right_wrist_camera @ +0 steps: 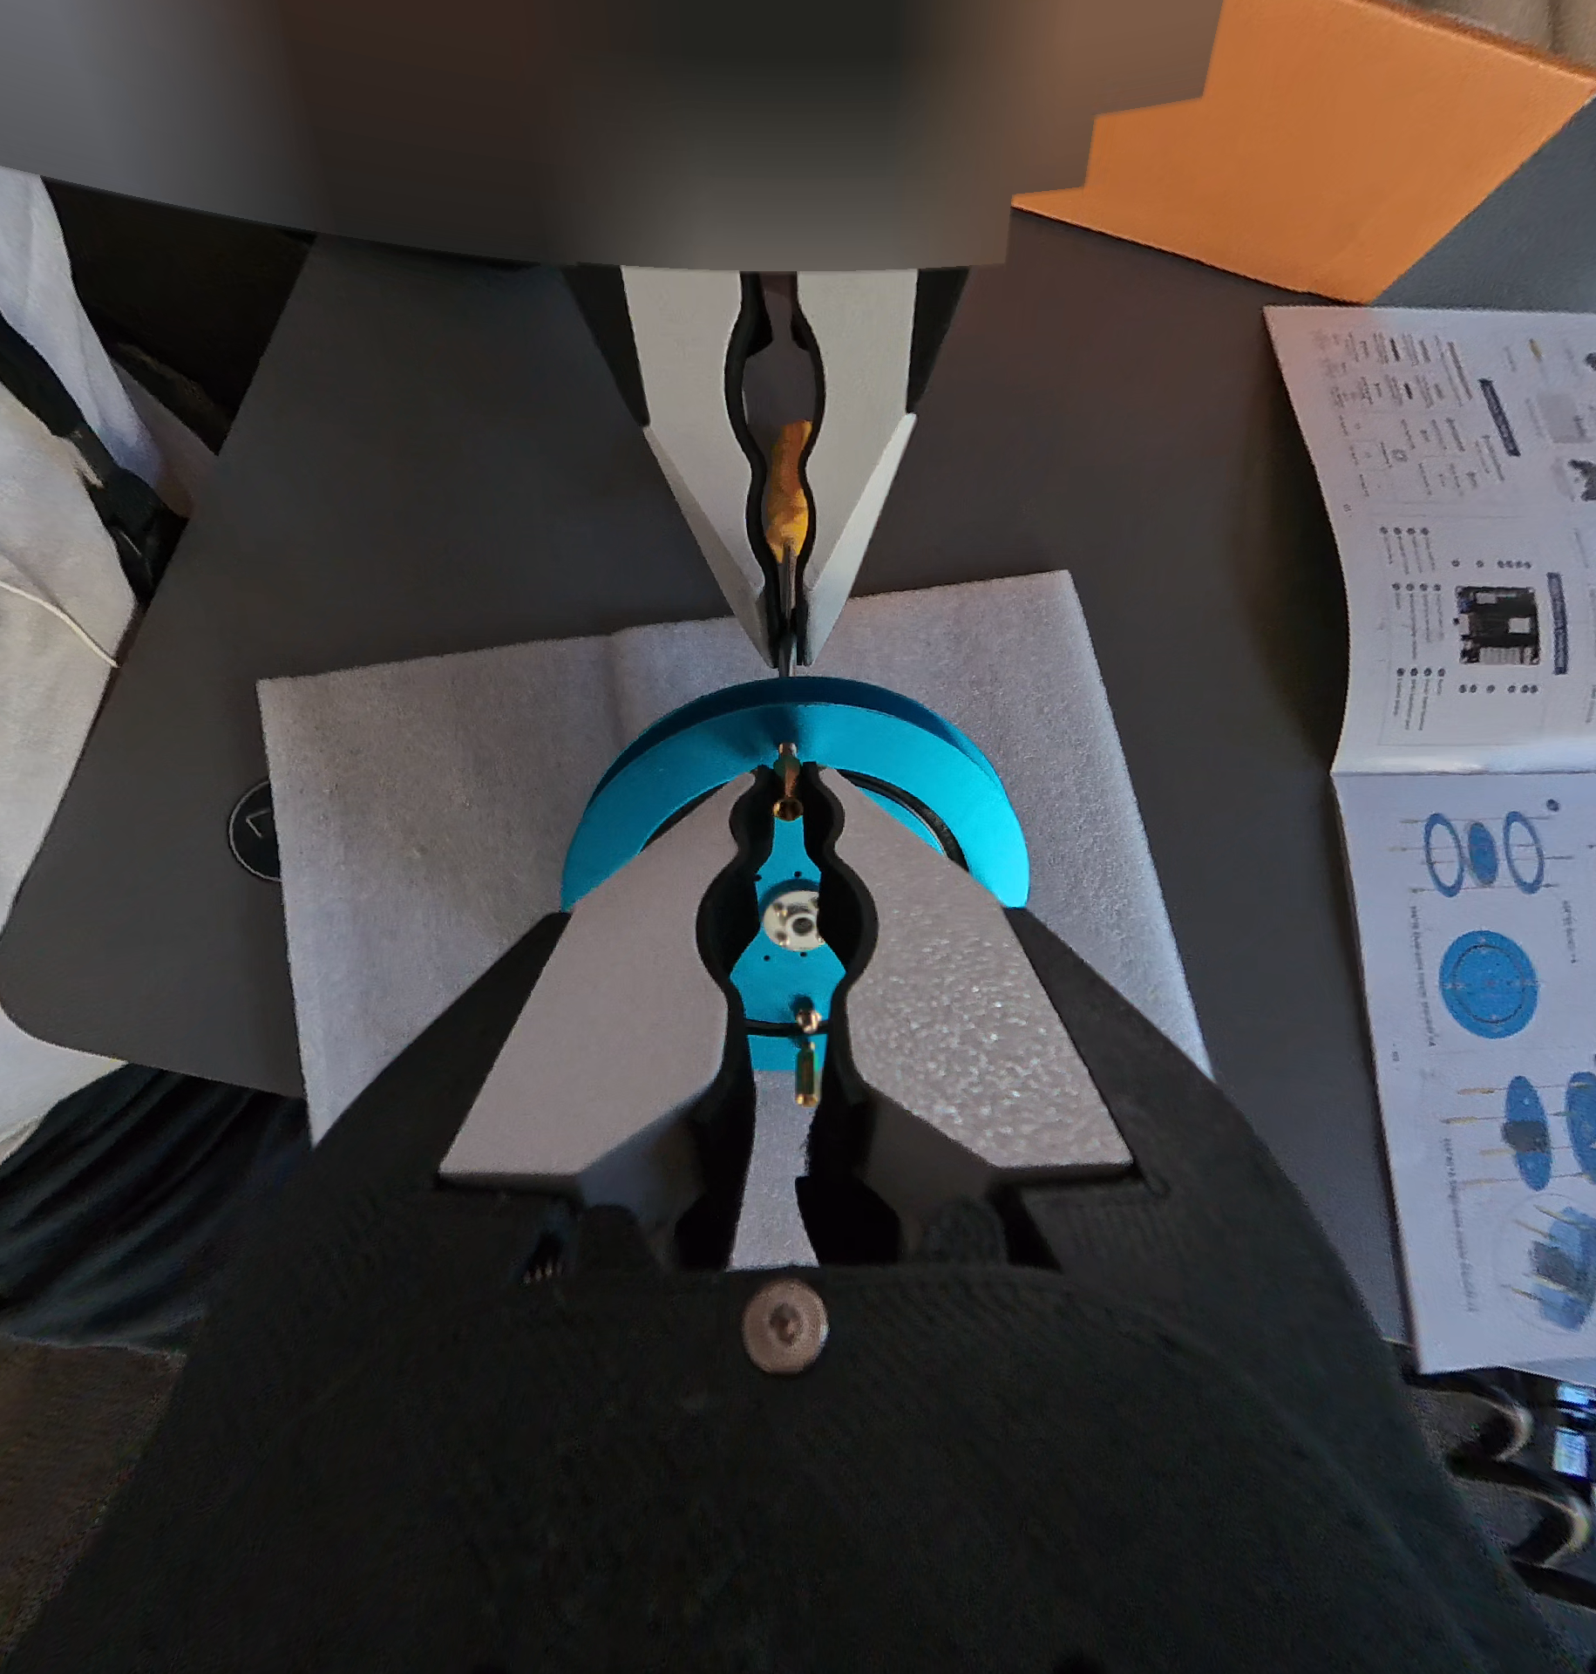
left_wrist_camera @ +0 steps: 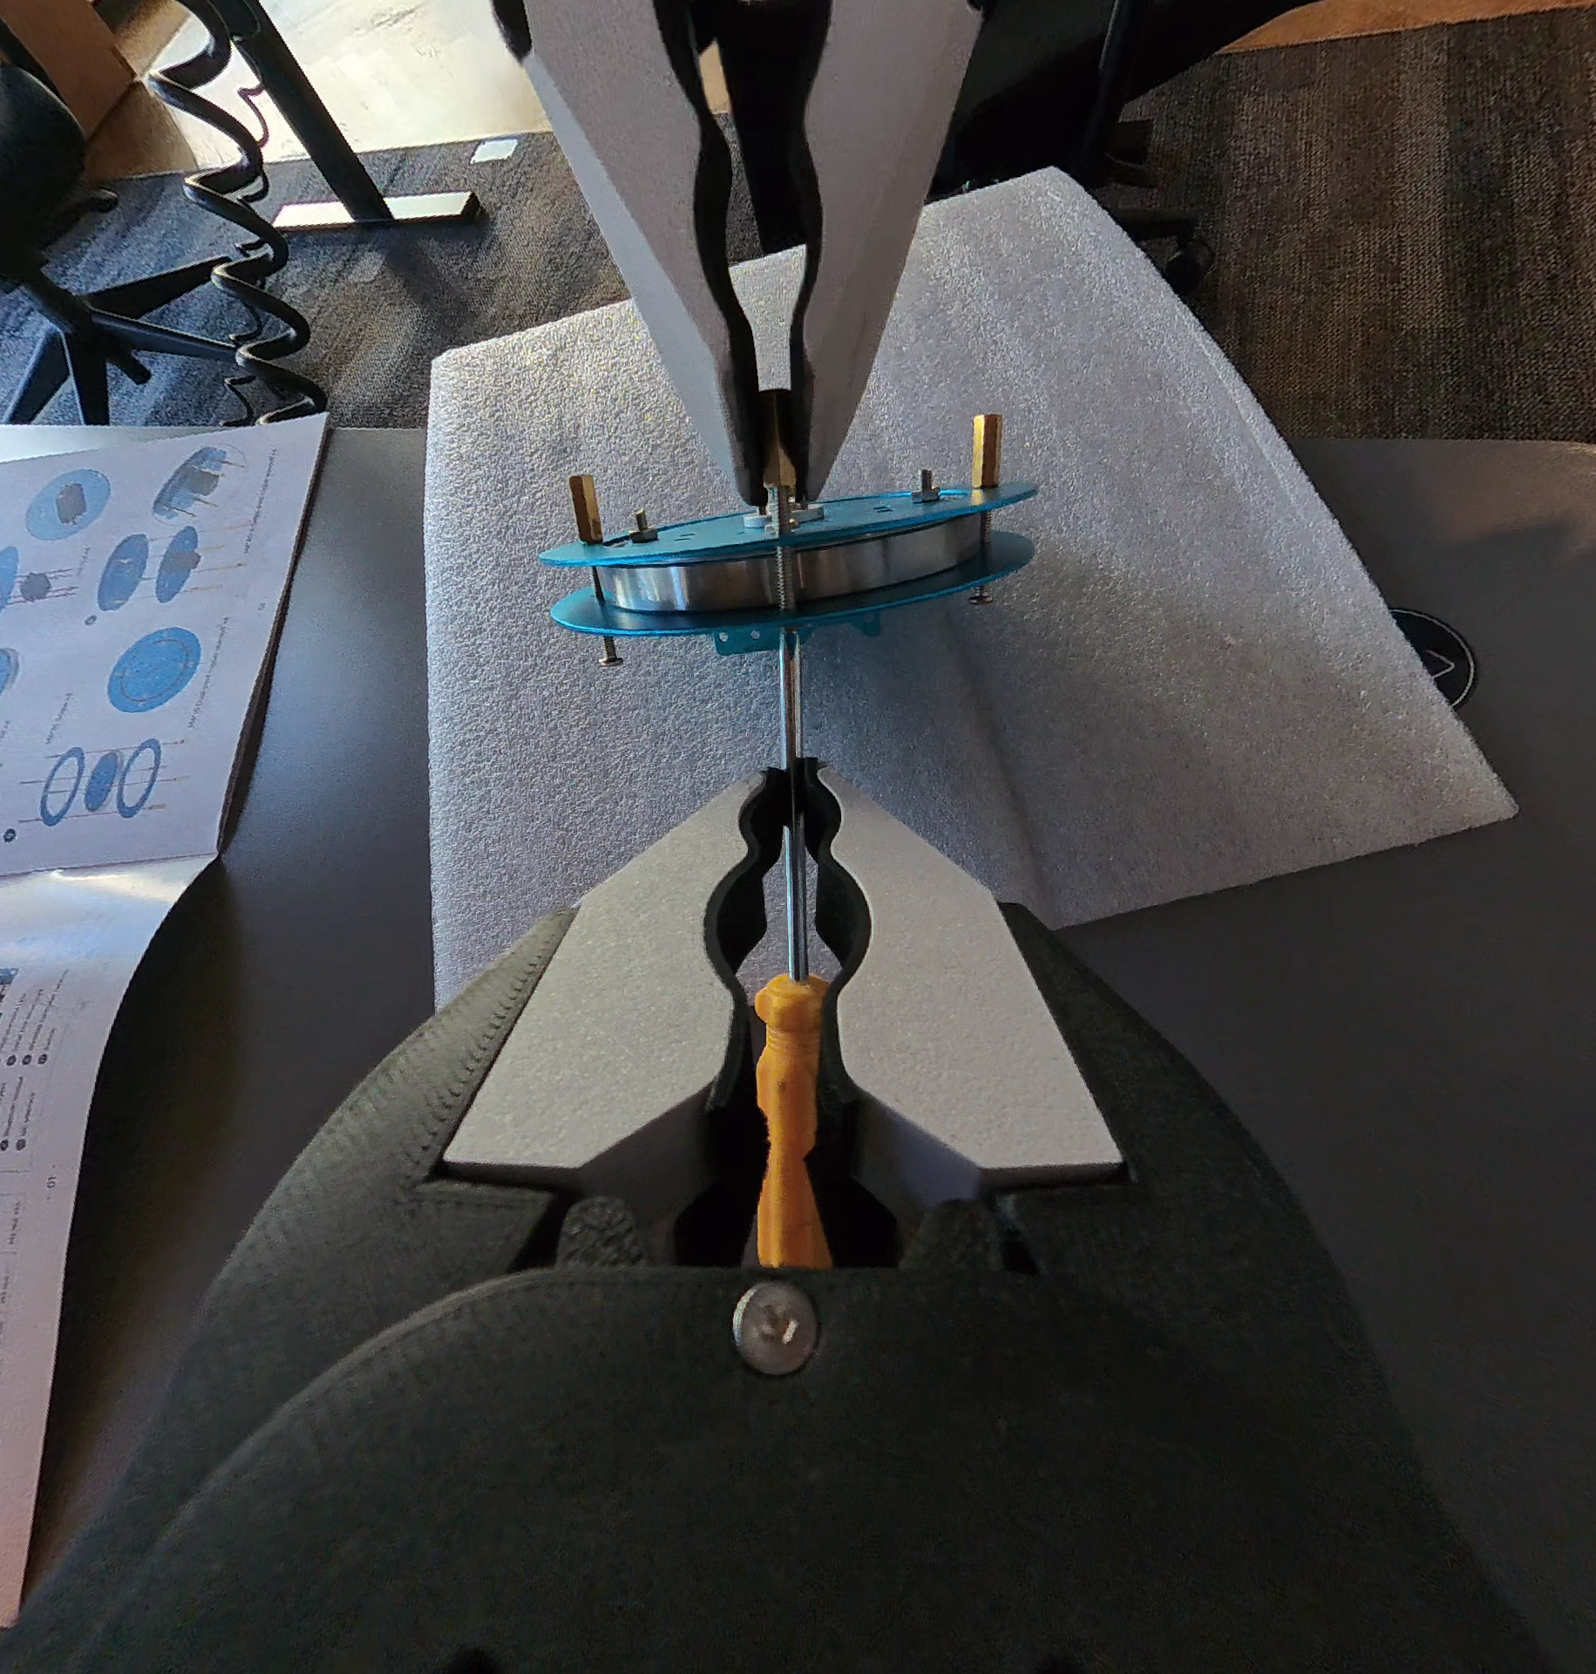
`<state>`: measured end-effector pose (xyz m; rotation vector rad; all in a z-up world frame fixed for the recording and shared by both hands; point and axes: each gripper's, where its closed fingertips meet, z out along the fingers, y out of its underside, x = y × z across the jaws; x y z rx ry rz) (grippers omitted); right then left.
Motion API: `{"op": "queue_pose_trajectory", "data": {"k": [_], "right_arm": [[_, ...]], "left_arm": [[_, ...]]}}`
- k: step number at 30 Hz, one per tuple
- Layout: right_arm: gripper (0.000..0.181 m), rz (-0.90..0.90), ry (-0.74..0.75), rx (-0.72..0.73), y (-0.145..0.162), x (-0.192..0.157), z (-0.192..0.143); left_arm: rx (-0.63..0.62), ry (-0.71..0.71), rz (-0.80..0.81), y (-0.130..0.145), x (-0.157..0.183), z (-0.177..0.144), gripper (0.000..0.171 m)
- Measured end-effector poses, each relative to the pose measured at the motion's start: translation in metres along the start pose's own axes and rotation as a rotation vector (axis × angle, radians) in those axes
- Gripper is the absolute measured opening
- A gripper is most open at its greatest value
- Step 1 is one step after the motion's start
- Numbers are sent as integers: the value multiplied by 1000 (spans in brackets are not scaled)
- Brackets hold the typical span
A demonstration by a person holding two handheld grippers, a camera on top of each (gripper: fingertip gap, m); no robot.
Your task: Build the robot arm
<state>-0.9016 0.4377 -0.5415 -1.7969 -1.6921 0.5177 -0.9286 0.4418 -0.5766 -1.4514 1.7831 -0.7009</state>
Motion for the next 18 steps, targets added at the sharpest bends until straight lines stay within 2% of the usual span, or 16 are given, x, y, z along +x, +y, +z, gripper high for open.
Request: {"op": "queue_pose_trajectory", "data": {"k": [11, 16, 18], "right_arm": [[4, -672, 130, -108, 0, -4, -3], [5, -809, 164, -149, 0, -1, -4], [4, -761, 165, -149, 0, 0, -3]], "left_arm": [[6, 2, 20, -3, 3, 1, 2], [5, 0, 16, -3, 2, 2, 2], [2, 2, 11, -2, 1, 1, 2]]}}
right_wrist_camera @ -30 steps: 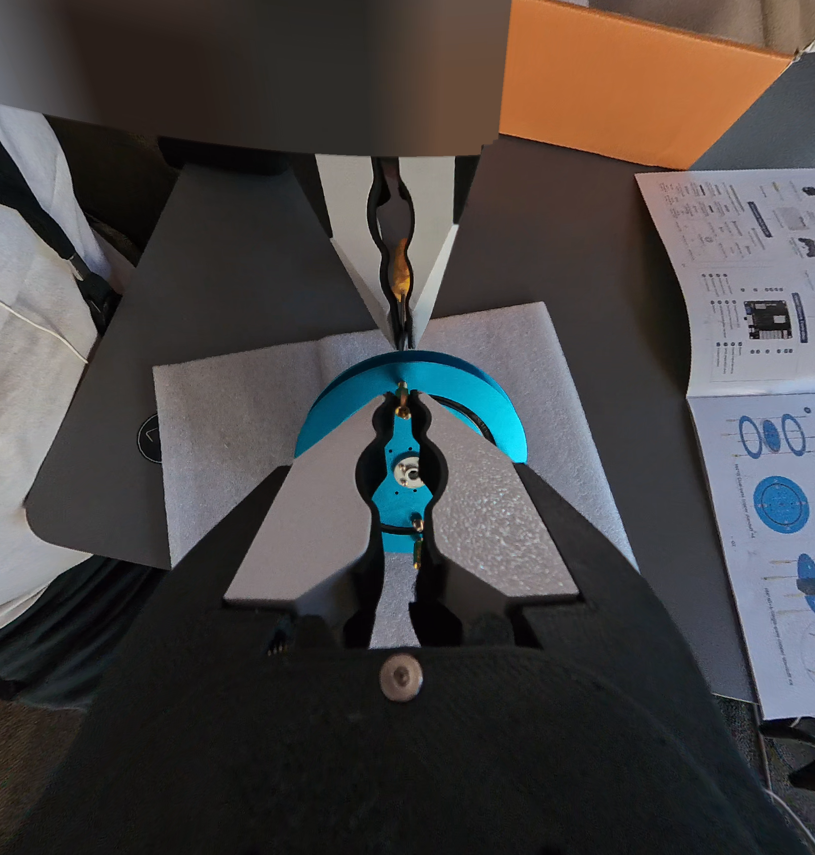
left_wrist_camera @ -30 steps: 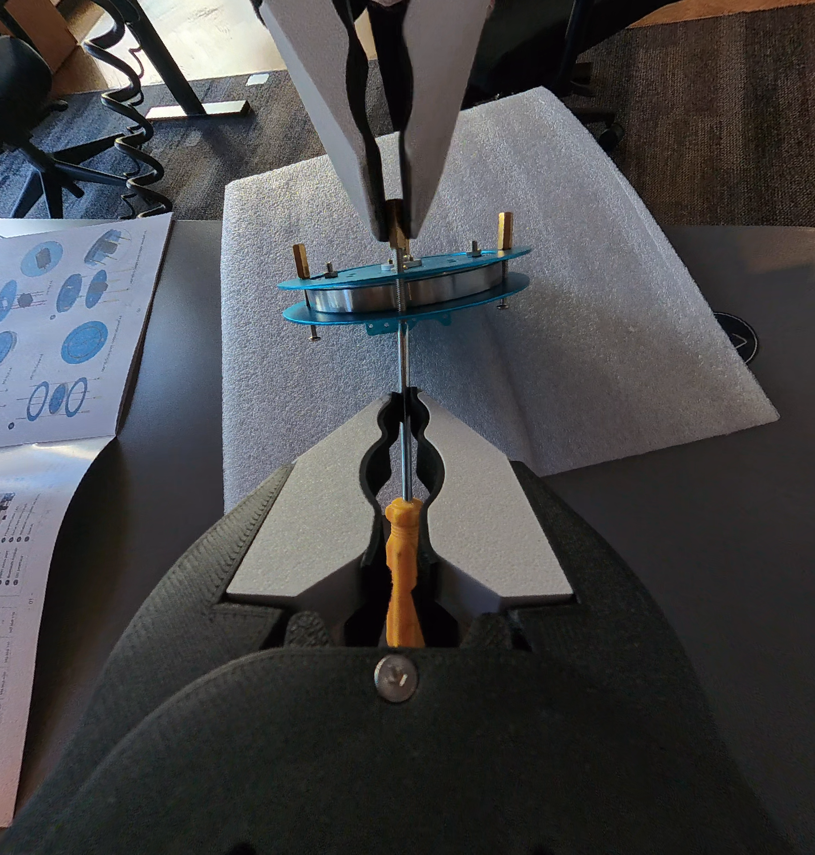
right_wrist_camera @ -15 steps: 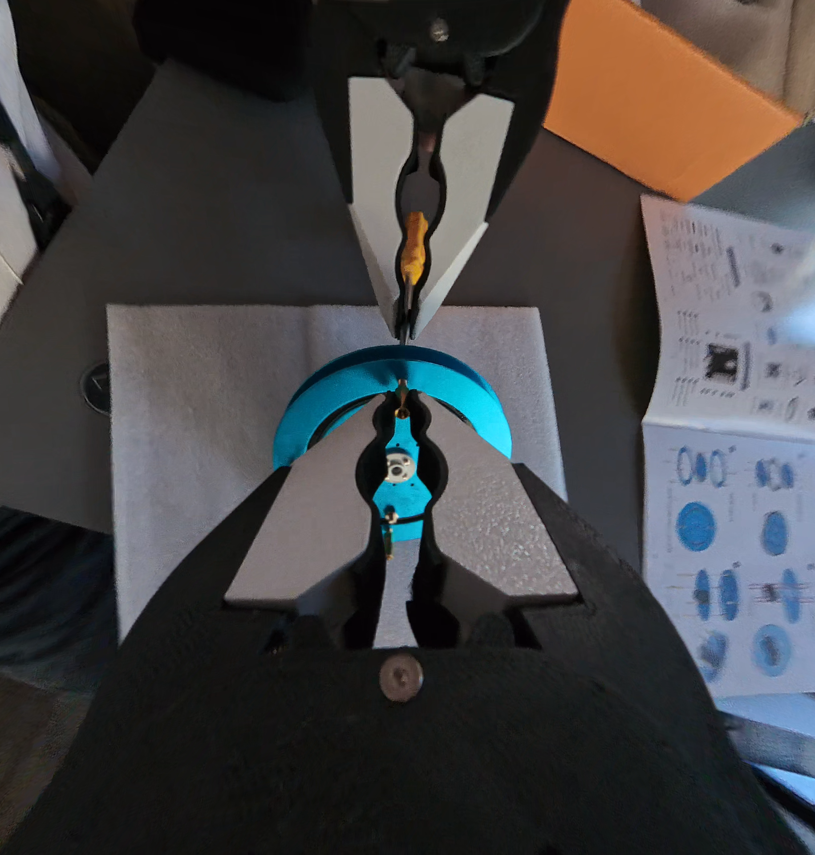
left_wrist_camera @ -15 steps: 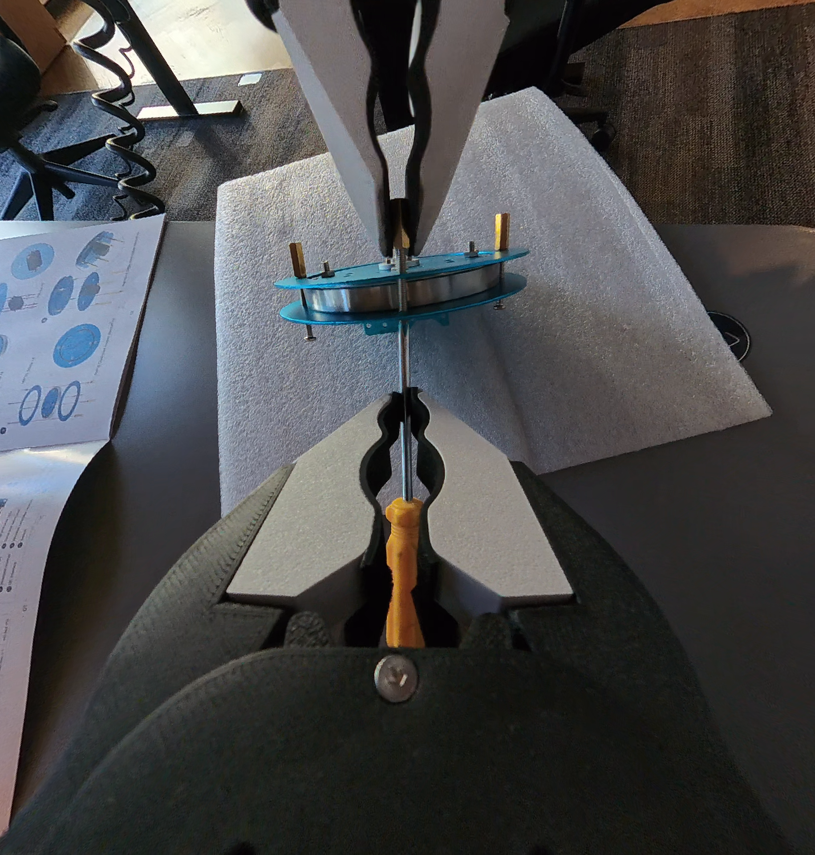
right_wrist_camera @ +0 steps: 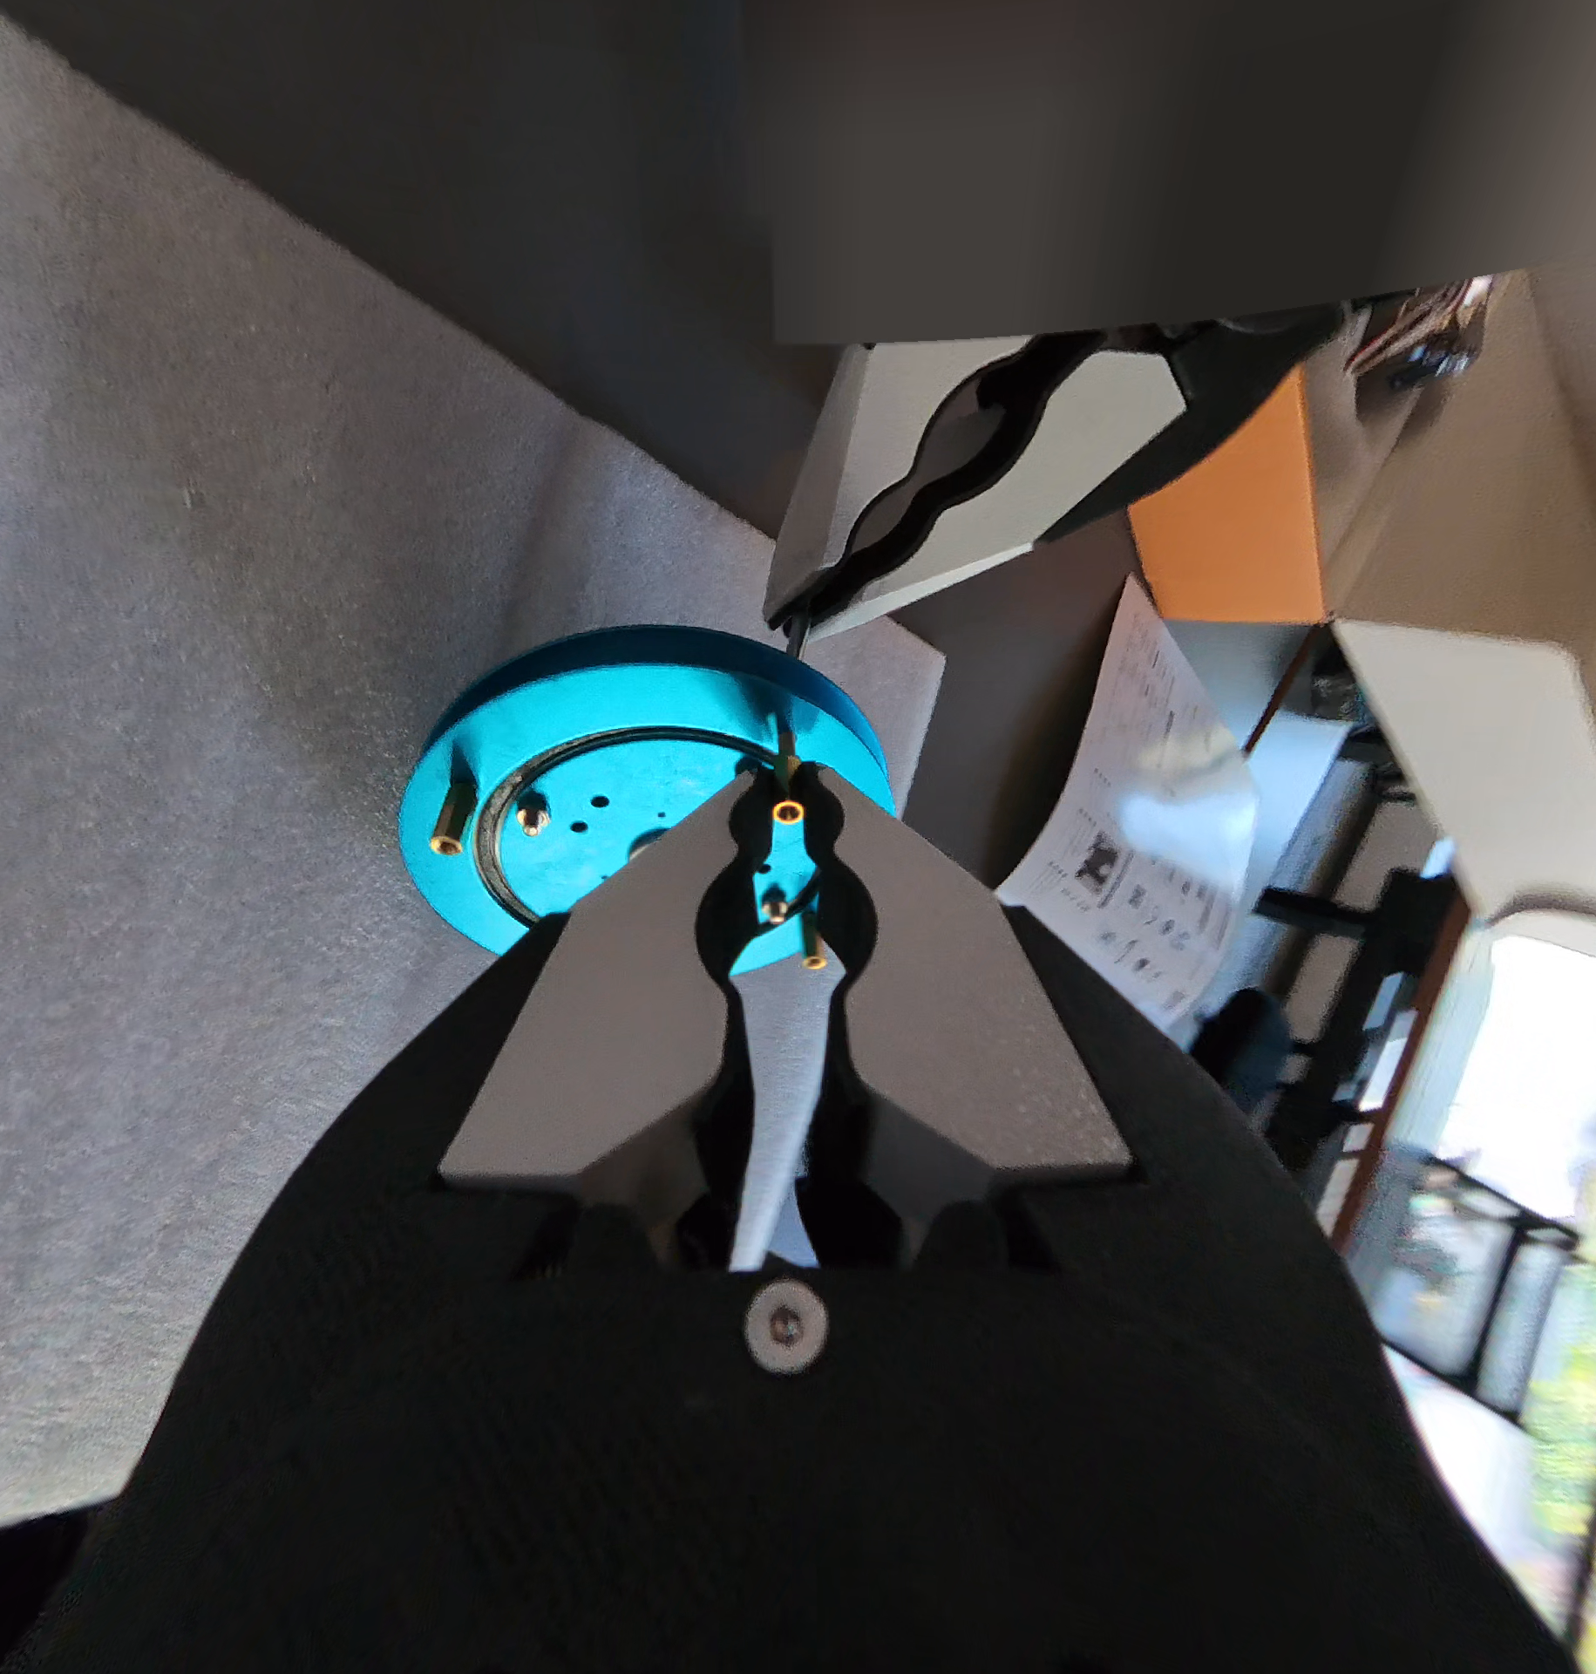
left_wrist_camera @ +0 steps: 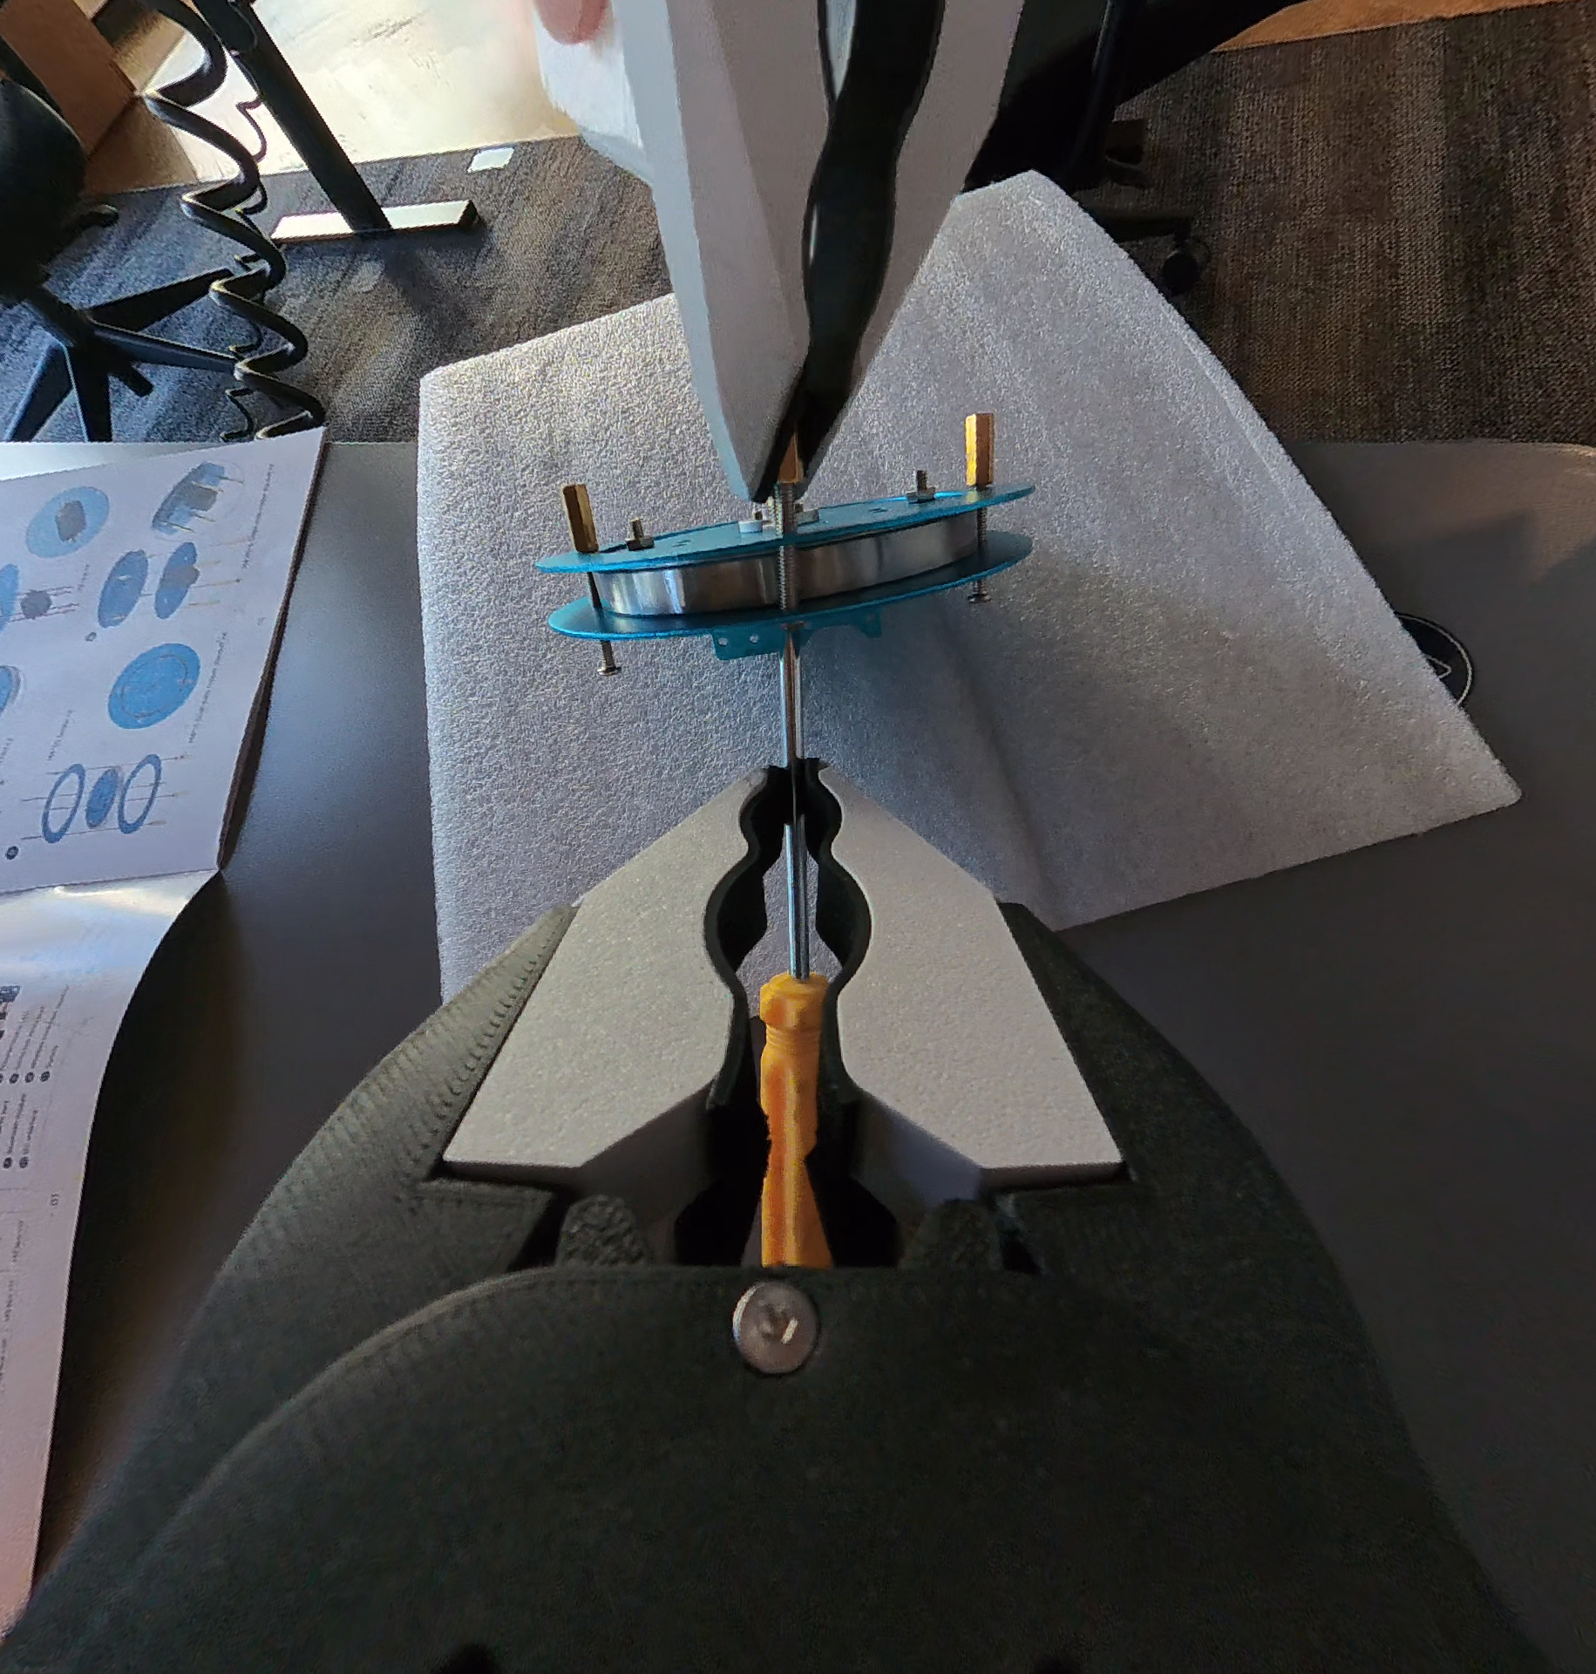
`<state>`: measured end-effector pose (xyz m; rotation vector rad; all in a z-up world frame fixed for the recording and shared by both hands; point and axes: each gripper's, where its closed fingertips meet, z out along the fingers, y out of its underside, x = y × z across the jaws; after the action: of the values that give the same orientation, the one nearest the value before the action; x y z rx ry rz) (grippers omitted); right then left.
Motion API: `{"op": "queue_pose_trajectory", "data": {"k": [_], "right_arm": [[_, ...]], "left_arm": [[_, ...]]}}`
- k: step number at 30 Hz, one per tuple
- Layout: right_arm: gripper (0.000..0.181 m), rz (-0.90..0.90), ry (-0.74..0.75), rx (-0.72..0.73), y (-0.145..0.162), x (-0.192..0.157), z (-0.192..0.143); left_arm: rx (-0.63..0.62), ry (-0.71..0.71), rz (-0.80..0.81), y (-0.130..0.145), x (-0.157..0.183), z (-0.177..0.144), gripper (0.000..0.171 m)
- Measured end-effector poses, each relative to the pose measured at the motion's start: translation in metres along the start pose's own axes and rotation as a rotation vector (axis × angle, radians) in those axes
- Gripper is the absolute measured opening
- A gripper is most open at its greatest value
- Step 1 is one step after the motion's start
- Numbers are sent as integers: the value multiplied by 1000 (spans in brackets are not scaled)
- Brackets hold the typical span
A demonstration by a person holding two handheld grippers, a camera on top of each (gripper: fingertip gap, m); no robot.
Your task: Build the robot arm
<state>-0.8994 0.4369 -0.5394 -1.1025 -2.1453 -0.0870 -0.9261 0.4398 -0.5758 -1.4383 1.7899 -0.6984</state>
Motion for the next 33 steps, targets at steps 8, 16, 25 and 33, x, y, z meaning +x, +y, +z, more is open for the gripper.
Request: {"op": "queue_pose_trajectory", "data": {"k": [8, 16, 25, 33], "right_arm": [[6, 281, -37, 50, 1, 1, -6], [5, 605, -188, 62, 2, -3, -5], [4, 1266, -346, 54, 2, -4, -4], [4, 1713, -430, 82, 1, -6, -6]], "left_arm": [[4, 16, 3, -1, 3, 1, 2], [-3, 3, 6, 0, 2, 1, 2], [-12, -5, 3, 1, 1, 1, 2], [-24, -27, 25, -1, 2, 2, 2]]}}
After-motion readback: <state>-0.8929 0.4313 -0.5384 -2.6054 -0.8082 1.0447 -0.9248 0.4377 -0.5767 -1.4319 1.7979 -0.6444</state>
